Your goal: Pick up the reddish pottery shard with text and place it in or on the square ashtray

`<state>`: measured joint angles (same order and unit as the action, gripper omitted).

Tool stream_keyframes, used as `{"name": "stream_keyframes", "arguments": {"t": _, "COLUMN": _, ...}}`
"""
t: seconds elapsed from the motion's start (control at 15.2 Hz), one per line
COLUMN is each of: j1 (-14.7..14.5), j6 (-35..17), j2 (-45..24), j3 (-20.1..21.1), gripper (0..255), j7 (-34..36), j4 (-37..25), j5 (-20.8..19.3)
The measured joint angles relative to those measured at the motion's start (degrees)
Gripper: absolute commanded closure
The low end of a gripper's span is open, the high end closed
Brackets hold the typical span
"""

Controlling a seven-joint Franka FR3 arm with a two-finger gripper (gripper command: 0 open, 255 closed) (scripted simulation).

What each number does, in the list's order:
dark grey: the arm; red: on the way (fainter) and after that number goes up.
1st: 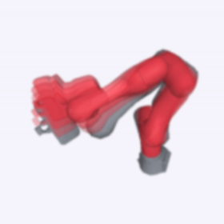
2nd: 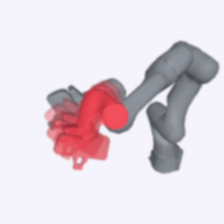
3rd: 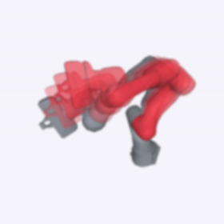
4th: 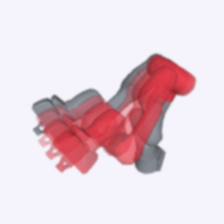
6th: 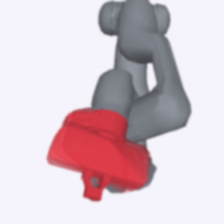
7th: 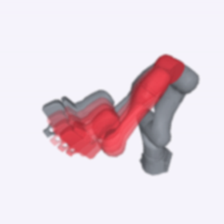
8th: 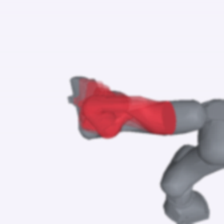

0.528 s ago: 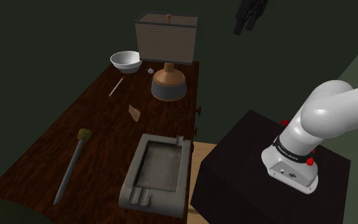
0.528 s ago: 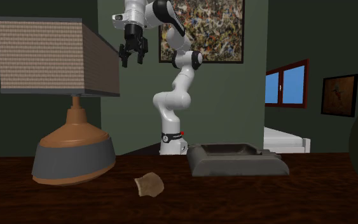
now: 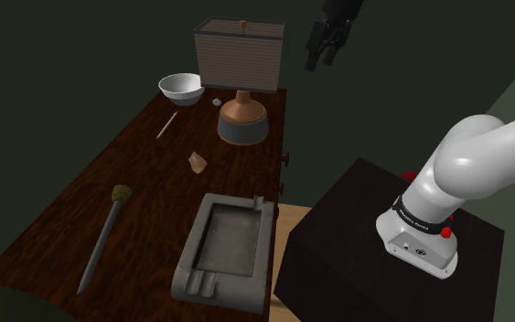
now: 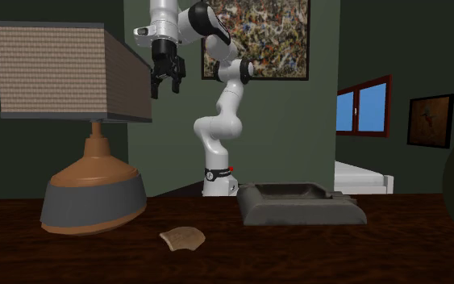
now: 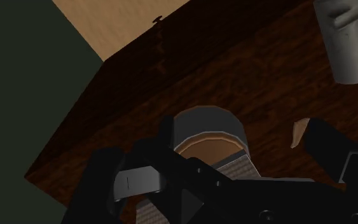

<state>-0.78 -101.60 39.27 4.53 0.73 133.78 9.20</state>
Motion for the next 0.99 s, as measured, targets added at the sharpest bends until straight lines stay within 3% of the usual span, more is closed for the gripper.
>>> {"name": "stream_keyframes", "arguments": {"t": 0.46, "j1": -2.5, "j6": -11.5, "j2": -10.5, "j3": 2.1, "gripper": 0, "j7": 0.1, "j4": 1.3, "j5": 5.4}}
{"name": "stream_keyframes", "arguments": {"t": 0.99, "j1": -5.4, "j6": -24.0, "j2": -24.8, "j3": 3.9, "gripper": 0, "j7": -1.3, "j4": -2.2, "j5": 11.5}}
